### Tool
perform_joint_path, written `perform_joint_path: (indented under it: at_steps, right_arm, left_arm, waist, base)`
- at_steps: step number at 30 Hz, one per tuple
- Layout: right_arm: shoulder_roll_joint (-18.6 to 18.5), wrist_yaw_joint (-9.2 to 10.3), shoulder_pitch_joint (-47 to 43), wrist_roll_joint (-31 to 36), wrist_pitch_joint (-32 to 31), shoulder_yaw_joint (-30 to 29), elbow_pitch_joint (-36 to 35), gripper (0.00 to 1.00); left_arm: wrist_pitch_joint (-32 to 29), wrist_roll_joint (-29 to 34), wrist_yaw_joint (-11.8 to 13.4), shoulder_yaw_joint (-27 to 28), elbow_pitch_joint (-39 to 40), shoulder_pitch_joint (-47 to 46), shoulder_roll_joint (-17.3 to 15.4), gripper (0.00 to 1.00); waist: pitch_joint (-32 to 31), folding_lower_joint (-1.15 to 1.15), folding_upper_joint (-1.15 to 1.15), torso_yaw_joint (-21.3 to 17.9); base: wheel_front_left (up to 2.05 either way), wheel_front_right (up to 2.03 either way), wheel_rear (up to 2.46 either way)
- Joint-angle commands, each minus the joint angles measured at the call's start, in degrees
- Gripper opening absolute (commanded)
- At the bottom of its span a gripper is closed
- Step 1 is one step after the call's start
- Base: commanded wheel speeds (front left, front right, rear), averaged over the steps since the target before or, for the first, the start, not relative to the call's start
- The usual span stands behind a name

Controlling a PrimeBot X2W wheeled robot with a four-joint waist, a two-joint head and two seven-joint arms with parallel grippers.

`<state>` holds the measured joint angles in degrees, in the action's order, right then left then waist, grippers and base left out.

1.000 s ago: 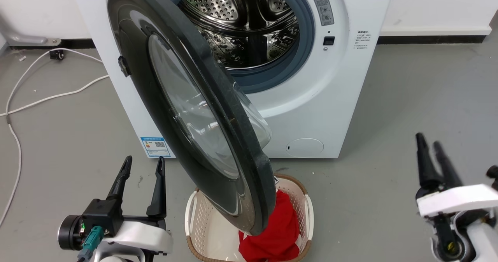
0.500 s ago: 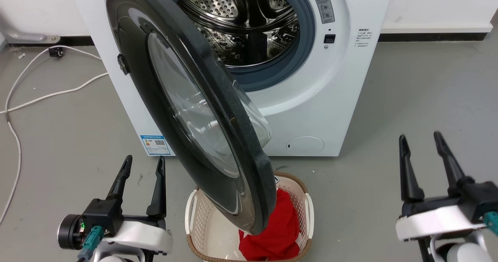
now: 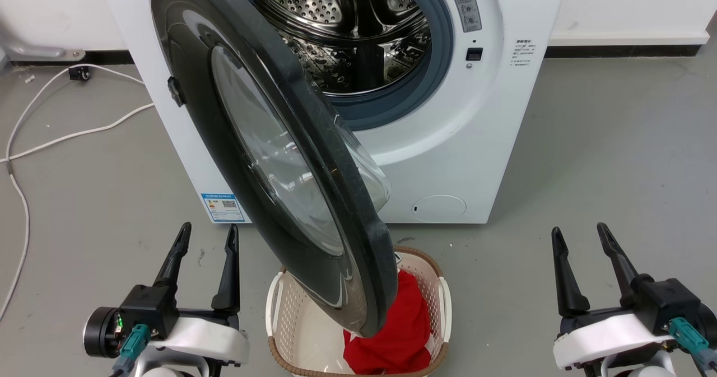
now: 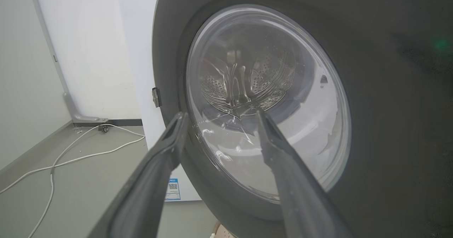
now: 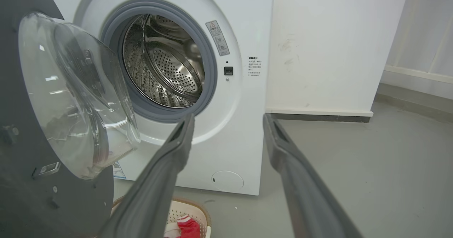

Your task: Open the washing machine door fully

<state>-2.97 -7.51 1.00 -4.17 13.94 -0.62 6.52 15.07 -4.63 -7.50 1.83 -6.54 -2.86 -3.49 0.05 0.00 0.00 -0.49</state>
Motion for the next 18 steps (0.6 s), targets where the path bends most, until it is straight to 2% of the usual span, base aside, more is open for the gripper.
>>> perform_joint_path:
  at_steps: [1,9,10,11,18]
  right_arm:
    - [0.2,0.04,0.7,-0.3,0.2,0.1,0.2,1.0]
    - [0.2,0.04,1.2,-0.4,0.7,0.2,0.7,1.0]
    - [0.2,0.04,1.2,-0.4,0.7,0.2,0.7,1.0]
    - [0.2,0.04,1.3,-0.4,0.8,0.3,0.7,1.0]
    - [0.2,0.04,1.1,-1.0,0.9,0.4,0.5,1.0]
  left_arm:
    - [0.2,0.2,0.0,-0.1,0.1,-0.6,-0.3,1.0]
    - [0.2,0.1,0.0,0.0,0.3,-0.6,-0.2,1.0]
    - [0.1,-0.1,0.0,-0.1,0.2,-0.6,-0.2,0.63]
    - [0.2,-0.3,0.0,-0.3,0.1,-0.5,-0.2,0.0]
    - [0.1,-0.6,0.0,-0.2,0.2,-0.4,-0.4,0.0]
  waist:
    - [0.0,0.0,0.0,0.0]
    - [0.1,0.0,0.0,0.0]
    - [0.1,0.0,0.0,0.0]
    - [0.1,0.0,0.0,0.0]
    - [0.0,0.0,0.0,-0.1]
  base:
    - [0.0,0.0,0.0]
    - [0.0,0.0,0.0]
    - [0.0,0.0,0.0]
    - [0.0,0.0,0.0]
    - [0.0,0.0,0.0]
